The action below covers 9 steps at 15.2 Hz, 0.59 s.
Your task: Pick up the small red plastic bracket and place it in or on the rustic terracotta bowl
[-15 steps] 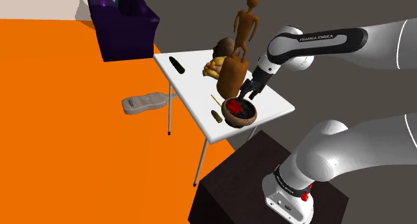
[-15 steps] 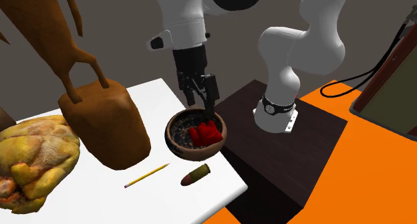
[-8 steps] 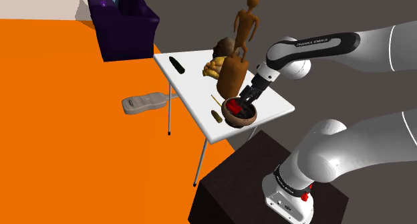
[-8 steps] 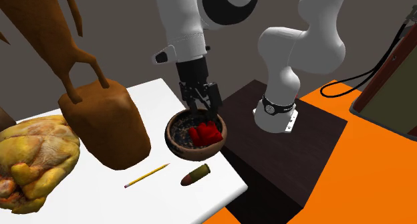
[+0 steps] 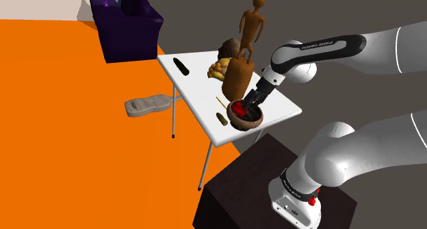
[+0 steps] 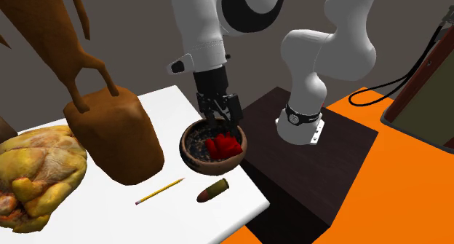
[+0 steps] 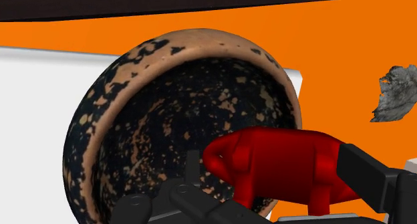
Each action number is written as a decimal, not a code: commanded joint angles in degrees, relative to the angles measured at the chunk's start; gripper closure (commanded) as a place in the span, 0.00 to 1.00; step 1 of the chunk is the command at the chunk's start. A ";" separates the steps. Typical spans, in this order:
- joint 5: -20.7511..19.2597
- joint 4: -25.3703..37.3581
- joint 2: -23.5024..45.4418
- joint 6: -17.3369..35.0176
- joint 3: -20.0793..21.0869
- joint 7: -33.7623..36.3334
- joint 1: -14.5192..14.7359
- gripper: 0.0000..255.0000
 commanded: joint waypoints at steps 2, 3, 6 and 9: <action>0.00 0.00 0.00 0.00 0.00 0.00 0.00 1.00; -0.04 -0.05 -0.09 -0.04 0.02 0.02 -0.05 1.00; -0.01 0.10 0.09 -0.03 -0.10 -0.11 -0.01 1.00; 0.00 0.29 0.27 -0.10 -0.22 -0.23 0.01 1.00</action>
